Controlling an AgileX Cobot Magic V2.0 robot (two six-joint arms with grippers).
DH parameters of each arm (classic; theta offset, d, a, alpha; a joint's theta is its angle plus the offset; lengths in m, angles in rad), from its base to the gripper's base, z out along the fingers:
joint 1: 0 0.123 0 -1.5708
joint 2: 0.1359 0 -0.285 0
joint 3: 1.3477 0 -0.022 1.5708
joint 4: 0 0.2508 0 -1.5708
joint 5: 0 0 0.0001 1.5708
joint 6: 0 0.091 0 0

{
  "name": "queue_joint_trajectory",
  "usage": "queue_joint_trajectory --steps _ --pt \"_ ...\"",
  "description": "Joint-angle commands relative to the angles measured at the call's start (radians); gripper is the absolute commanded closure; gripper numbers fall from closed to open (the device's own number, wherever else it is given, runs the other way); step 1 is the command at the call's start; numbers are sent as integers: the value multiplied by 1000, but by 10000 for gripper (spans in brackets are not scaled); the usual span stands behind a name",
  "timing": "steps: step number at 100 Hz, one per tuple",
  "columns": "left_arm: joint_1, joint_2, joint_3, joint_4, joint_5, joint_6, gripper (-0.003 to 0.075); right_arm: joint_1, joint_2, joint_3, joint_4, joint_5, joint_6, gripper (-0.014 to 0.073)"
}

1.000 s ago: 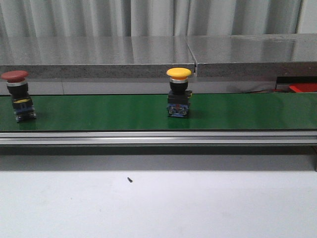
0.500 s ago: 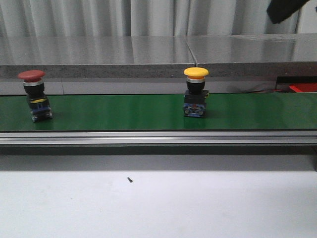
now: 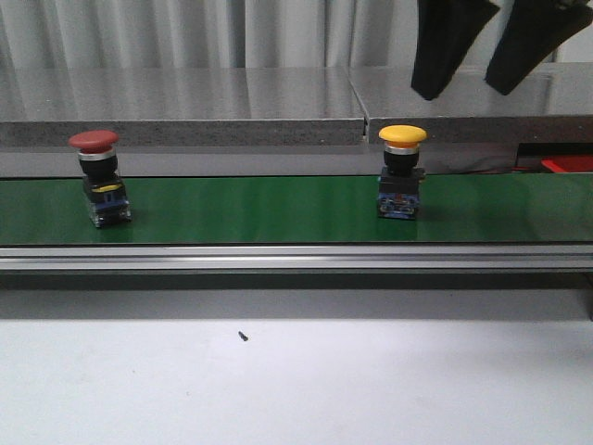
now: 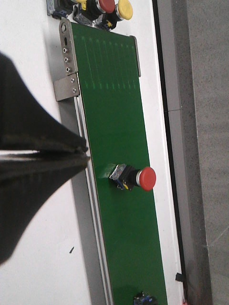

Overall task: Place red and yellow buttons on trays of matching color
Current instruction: 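Lower the right gripper onto the yellow button on the belt and grasp it, then carry the yellow button into the yellow tray and open the right gripper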

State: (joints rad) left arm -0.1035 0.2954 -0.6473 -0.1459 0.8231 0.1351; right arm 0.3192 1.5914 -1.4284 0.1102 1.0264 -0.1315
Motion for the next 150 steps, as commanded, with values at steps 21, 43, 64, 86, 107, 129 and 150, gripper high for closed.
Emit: queue_joint_trajectory --steps 21,43,64,86,107,129,150 --pt "-7 12 -25 -12 -68 -12 739 0 116 -107 11 -49 -40 3" --pt "-7 12 -25 -12 -68 -12 739 -25 192 -107 4 -112 -40 78" --pt "-7 12 -25 -12 -68 -12 739 -32 191 -107 3 -91 -39 356" --pt "-7 12 -25 -12 -68 -12 739 -44 118 -105 3 -62 -34 356" --pt "-7 12 -25 -12 -68 -12 739 -131 21 -80 3 -29 -17 356" --pt "-7 12 -25 -12 -68 -12 739 -295 -75 54 2 -50 -8 356" --pt "-7 12 -25 -12 -68 -12 739 -503 -110 137 2 -60 -1 356"
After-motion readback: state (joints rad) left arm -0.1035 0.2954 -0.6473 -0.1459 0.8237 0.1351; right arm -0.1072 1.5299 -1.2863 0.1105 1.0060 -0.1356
